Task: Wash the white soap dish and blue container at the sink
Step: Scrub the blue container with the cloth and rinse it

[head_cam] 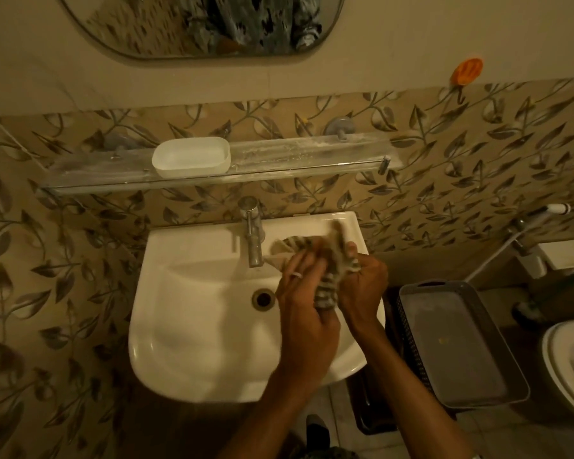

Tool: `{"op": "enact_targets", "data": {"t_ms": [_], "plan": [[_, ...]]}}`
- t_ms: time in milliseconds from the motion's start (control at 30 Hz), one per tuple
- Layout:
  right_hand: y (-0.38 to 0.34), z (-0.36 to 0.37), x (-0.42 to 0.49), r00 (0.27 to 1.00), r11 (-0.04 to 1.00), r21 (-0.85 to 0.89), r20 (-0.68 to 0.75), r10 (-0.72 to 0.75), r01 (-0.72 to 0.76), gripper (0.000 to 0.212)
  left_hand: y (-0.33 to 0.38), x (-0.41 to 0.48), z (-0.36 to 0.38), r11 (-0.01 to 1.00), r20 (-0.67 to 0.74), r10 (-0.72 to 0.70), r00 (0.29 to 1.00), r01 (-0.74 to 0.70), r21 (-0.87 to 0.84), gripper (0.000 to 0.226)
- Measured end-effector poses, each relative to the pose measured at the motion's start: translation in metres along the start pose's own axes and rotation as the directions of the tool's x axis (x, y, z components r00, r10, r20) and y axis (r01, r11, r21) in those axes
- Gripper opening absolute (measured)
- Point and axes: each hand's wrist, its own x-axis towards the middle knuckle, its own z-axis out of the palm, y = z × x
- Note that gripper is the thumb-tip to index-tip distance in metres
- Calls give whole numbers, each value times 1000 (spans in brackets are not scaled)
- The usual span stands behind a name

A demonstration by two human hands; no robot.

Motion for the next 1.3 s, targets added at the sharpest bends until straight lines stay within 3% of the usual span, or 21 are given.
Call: {"op": "enact_targets", "data": {"t_ms": [33,67,133,200,267,333,400,467,567,633,700,733,800,833,900,1000,1067,1133,1300], "plan": [[3,-2,-3,1000,999,37,24,4,-5,36,-3,-2,2,996,19,84,996,-84,6,52],[3,-3,-5,1000,998,60,21,-3,2,38,-5,6,-2,998,29,59,998,-58,-29,55],[2,-4,-4,1000,997,74,2,4,-4,50,-13,28,-14,971,19,-200,980,201,-132,45],[-3,-1,1,998,992,109,8,56,-56,52,-26,44,-23,899,25,-416,909,415,-142,33],[0,2,6,981,962,196,6,194,-191,52,-35,46,-29,821,93,-516,851,523,-228,31],[0,5,7,921,853,349,107,374,-387,50,-35,46,-32,701,232,-549,803,593,-397,29],[3,4,4,902,848,332,277,331,-414,52,-34,44,-36,659,282,-527,802,595,-460,40],[3,0,2,890,913,267,421,178,-309,44,-36,43,-39,700,234,-496,836,545,-462,47],[4,-7,10,800,926,258,596,71,-274,21,-39,38,-43,696,159,-544,824,549,-463,33],[1,-13,18,774,910,262,626,92,-320,18,-43,37,-46,611,147,-598,788,566,-554,23],[-1,-17,22,811,827,341,544,214,-447,26,-45,39,-56,533,104,-620,778,514,-672,14],[-3,-18,24,813,728,422,485,322,-540,29,-46,41,-63,560,39,-617,786,474,-679,14],[-4,-19,24,775,504,597,396,492,-625,41,-45,48,-78,711,-124,-580,805,425,-561,15],[-5,-20,24,774,453,653,359,521,-607,45,-43,52,-84,794,-202,-535,820,407,-451,15],[-7,-17,22,798,452,692,310,517,-562,49,-30,55,-89,903,-270,-404,874,332,-274,17],[-20,-10,14,814,463,682,376,442,-566,44,3,42,-62,977,-60,-165,985,154,-147,27],[-27,-6,10,801,448,666,459,385,-597,47,28,21,-34,998,111,28,993,-34,51,42],[-32,-9,7,792,402,685,486,370,-608,60,33,14,-26,981,131,137,982,-153,122,50],[-48,-25,5,827,473,685,387,409,-554,91,2,39,-57,957,80,-261,962,269,-114,40]]}}
